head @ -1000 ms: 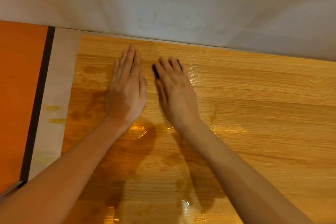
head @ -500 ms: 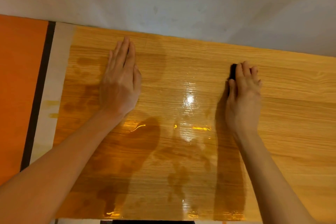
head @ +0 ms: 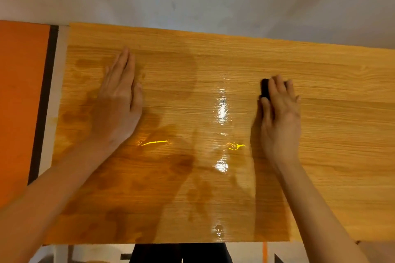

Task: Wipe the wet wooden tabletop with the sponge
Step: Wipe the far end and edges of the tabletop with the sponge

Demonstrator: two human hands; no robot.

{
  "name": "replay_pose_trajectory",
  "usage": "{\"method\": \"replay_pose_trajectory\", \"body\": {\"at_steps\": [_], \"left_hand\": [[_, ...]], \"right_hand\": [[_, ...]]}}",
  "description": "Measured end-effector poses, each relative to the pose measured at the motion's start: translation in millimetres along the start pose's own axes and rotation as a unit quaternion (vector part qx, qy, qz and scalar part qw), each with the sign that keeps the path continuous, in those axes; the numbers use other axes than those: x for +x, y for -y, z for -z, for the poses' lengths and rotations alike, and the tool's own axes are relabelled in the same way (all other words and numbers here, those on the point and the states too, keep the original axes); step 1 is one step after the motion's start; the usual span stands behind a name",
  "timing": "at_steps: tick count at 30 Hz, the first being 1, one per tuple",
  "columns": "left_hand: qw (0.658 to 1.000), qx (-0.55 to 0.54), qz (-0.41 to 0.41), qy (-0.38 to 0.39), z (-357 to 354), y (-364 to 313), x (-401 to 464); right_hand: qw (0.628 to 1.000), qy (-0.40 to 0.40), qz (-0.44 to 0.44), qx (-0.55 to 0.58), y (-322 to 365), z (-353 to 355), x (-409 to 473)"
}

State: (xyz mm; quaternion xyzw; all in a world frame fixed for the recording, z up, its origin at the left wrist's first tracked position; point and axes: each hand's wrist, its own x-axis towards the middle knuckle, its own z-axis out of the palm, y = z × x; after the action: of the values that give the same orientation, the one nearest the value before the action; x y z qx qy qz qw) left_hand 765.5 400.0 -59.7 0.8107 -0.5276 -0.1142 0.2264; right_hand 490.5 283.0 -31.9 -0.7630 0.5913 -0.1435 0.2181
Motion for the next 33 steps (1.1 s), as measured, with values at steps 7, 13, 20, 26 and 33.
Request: {"method": "replay_pose_trajectory", "body": {"at_steps": [7, 13, 20, 26, 33], "left_hand": [[0.997, 0.016, 0.055, 0.055, 4.1, -10.3, -80.6], [0.998, 0.048, 0.042, 0.022, -9.0, -12.0, -81.3], [0.998, 0.049, 0.029, -0.003, -13.4, -7.1, -81.6], [0.998, 0.054, 0.03, -0.007, -11.4, -10.8, -79.4], [0.999, 0.04, 0.03, -0.018, -10.7, -13.5, -81.0]], "right_hand": [[0.981, 0.055, 0.18, -0.036, 113.8, -89.7, -38.5], [0.976, 0.091, 0.198, -0.014, 51.9, -45.2, -28.6], [1.0, -0.008, 0.0, 0.013, 14.8, -6.8, -49.2], [0.953, 0.15, 0.253, -0.068, 109.3, -81.0, -69.4], [0.991, 0.073, 0.113, 0.022, -19.2, 6.3, -41.6]]}}
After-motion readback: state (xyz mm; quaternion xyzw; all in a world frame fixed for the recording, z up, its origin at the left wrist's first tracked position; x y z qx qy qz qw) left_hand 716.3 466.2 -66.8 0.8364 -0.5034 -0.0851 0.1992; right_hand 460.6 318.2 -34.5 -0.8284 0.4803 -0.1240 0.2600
